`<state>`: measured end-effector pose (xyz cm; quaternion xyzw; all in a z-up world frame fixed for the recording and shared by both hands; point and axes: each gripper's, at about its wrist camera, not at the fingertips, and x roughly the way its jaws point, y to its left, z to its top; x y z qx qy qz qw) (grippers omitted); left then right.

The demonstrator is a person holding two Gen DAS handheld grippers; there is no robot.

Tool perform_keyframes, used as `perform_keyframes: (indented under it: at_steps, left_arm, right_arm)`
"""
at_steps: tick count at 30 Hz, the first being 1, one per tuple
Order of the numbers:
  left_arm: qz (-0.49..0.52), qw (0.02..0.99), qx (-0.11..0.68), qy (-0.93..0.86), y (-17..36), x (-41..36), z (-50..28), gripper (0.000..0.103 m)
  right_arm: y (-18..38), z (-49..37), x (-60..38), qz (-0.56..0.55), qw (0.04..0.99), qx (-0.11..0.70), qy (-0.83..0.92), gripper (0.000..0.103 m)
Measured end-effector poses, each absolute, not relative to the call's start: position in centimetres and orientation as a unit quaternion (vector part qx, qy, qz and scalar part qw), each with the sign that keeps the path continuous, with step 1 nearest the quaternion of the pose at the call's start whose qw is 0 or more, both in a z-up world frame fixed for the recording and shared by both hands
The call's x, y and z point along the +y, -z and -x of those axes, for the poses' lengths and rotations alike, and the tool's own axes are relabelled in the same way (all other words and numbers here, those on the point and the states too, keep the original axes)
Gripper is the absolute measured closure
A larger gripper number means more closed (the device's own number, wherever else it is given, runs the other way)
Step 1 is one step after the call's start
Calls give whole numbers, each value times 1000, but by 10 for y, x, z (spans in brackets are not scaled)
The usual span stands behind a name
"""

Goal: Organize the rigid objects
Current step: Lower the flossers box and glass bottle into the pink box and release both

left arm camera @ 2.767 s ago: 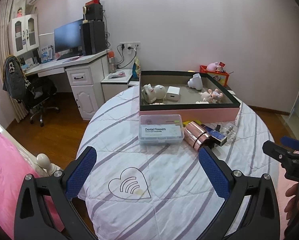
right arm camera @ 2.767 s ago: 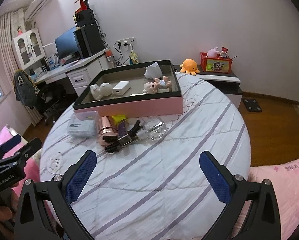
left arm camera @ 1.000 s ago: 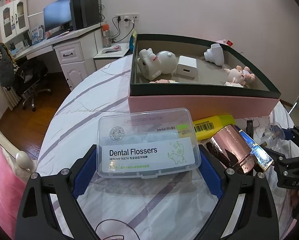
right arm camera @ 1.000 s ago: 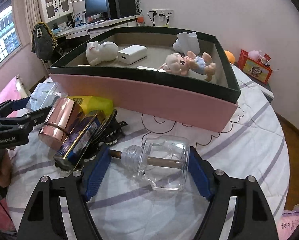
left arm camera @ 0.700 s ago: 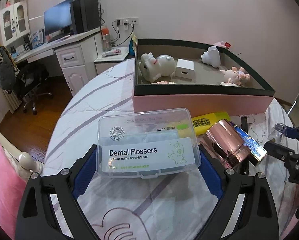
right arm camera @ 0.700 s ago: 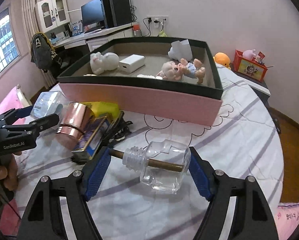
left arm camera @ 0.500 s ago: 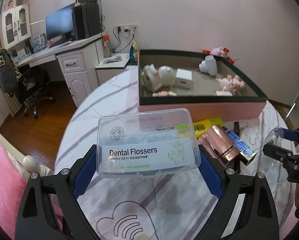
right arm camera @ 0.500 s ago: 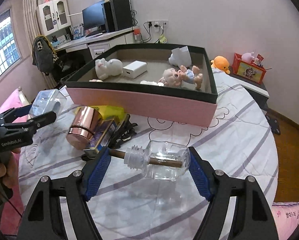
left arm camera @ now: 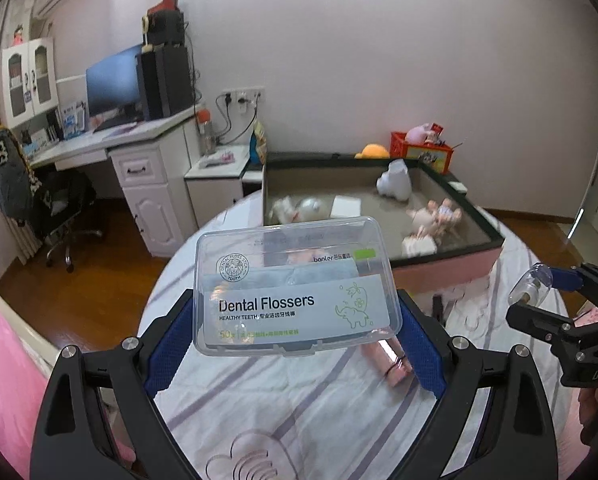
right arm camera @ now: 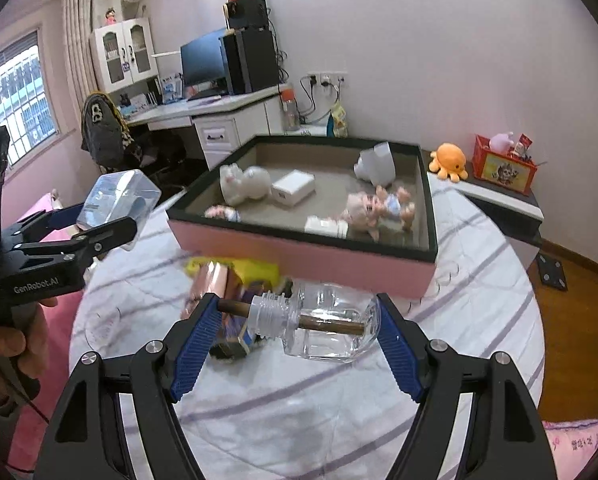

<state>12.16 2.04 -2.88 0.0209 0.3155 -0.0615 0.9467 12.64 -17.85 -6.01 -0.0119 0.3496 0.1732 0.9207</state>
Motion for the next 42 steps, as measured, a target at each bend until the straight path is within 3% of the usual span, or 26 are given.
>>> perform_keyframes:
  at_steps: [14, 21, 29, 33, 35, 37, 39, 42]
  left_arm:
    - [-22, 954, 290, 77, -2, -5, -211, 9]
    - [-31, 945, 316, 76, 14, -29, -273, 9]
    - [-48, 928, 359, 87, 45, -51, -306, 9]
    - [-53, 926, 364, 85, 48, -52, -303, 8]
    - [-56, 930, 353, 83, 43, -49, -297, 0]
    - [-58, 936, 338, 77, 36, -46, -288, 0]
    - [-58, 941, 325, 75, 27, -40, -276, 0]
    - [-50, 947, 309, 67, 15, -28, -261, 0]
  right_arm:
    - [16, -237, -200, -13, 935, 315, -160, 26]
    - [44, -310, -212, -60, 923, 357, -133, 26]
    - [75, -336, -214, -89, 905, 396, -125, 25]
    - [76, -332, -217, -97, 903, 399, -129, 20]
    - [74, -329, -218, -105, 902, 400, -128, 18]
    - [72, -325, -222, -120, 901, 398, -128, 15]
    - [69, -318, -227, -133, 901, 394, -120, 0]
    - [58, -301, -231, -142, 907, 381, -110, 0]
